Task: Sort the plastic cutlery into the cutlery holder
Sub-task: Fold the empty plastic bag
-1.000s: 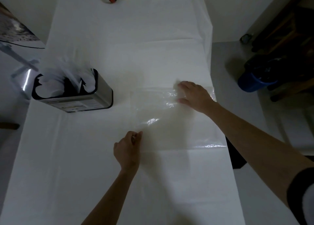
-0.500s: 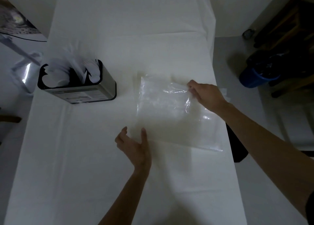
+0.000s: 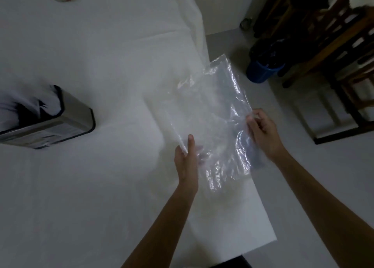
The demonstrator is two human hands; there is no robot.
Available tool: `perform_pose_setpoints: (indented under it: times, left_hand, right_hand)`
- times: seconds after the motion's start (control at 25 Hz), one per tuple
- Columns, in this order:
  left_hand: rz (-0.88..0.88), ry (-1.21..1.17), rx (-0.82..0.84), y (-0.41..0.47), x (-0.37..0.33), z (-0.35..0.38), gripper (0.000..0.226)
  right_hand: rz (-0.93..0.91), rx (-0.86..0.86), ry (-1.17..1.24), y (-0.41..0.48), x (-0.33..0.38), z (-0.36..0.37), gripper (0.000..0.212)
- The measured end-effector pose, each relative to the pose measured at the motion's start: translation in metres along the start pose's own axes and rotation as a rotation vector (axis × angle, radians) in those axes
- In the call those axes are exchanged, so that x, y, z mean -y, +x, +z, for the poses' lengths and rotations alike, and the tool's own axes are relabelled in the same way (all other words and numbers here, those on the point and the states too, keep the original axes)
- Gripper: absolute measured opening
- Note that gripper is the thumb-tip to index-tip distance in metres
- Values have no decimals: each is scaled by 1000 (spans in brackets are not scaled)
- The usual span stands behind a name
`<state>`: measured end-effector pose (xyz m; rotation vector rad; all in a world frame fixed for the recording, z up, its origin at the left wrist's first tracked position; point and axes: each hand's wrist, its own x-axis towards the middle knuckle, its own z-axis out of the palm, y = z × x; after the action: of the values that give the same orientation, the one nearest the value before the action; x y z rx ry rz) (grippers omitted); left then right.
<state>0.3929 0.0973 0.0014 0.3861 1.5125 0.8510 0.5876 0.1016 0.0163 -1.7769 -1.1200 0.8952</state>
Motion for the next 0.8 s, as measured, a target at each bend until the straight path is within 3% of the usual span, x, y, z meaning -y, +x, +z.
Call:
perform_pose_setpoints:
  times: [0.16, 0.36, 0.68, 0.8]
  left_hand:
    - [169, 84, 45, -1, 11, 5, 29]
    - [320, 214, 4, -4, 26, 22, 27]
    - [463, 336, -40, -27, 68, 141, 14]
    - [478, 396, -100, -27, 105, 210, 10]
  right_hand:
    - [78, -188, -180, -16, -43, -7, 9]
    - [189, -238, -474, -32, -68, -19, 23]
    - [156, -179, -695, 5, -117, -129, 27]
    - [113, -71, -636, 40, -159, -191, 25]
